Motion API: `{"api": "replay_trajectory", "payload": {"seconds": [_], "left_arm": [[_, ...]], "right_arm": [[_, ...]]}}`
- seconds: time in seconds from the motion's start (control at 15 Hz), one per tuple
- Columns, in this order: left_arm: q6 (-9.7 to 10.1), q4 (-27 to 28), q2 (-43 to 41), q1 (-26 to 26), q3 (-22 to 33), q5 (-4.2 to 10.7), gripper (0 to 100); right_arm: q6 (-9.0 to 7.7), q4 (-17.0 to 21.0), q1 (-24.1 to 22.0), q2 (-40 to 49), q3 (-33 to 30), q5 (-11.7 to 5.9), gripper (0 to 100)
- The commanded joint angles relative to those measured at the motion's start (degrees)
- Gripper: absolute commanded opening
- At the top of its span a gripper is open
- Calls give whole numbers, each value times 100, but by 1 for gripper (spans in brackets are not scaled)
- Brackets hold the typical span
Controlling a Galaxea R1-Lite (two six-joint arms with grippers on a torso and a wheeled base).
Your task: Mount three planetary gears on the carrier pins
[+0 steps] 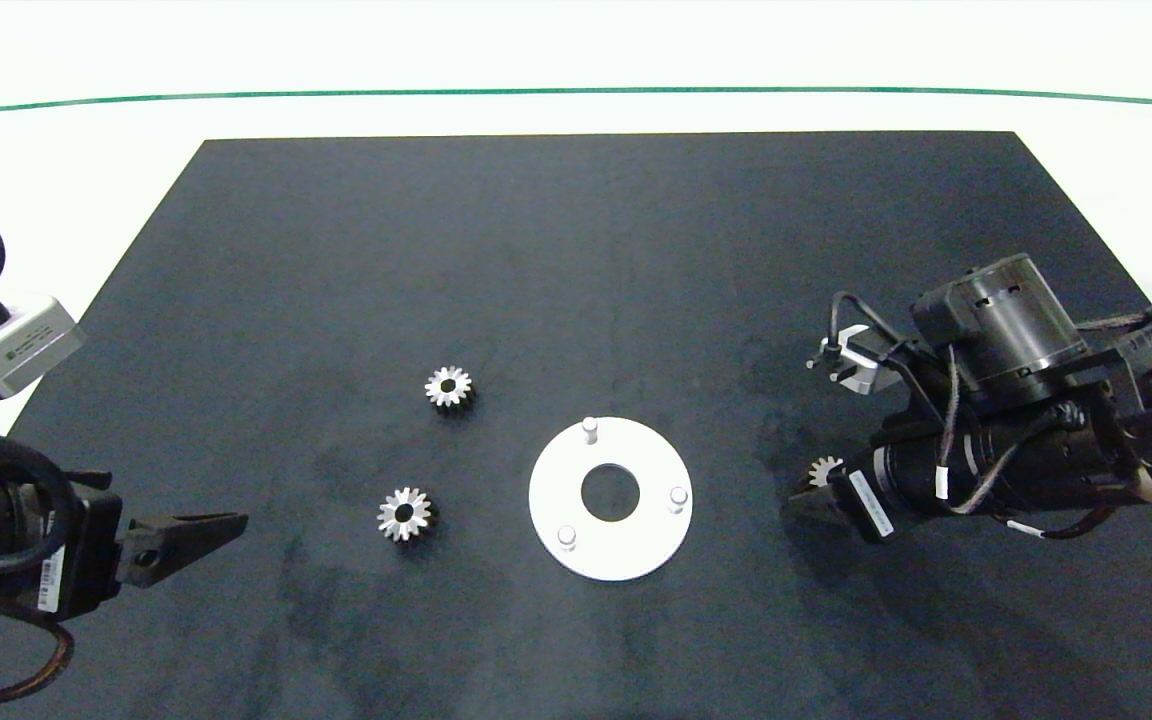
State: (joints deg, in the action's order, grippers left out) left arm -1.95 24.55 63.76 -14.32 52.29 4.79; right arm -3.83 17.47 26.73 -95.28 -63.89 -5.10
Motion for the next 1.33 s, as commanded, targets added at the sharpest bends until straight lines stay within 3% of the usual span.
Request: {"api": "replay_trajectory", "payload": {"seconds": [0.07, 1.07, 1.2, 1.33], "left_arm": [[2, 15, -21, 0, 1, 4, 100], [-7, 15, -21, 0, -17, 4, 100], [-7, 15, -12, -9, -17, 4, 100], [-7, 15, -21, -9, -8, 4, 100]], "right_arm": [[-4, 11, -10, -26, -9, -9, 61], [-22, 28, -89, 80, -71, -9, 31], [-65, 160, 51, 300, -396, -9, 28], [-57, 547, 236, 335, -721, -18, 28]]}}
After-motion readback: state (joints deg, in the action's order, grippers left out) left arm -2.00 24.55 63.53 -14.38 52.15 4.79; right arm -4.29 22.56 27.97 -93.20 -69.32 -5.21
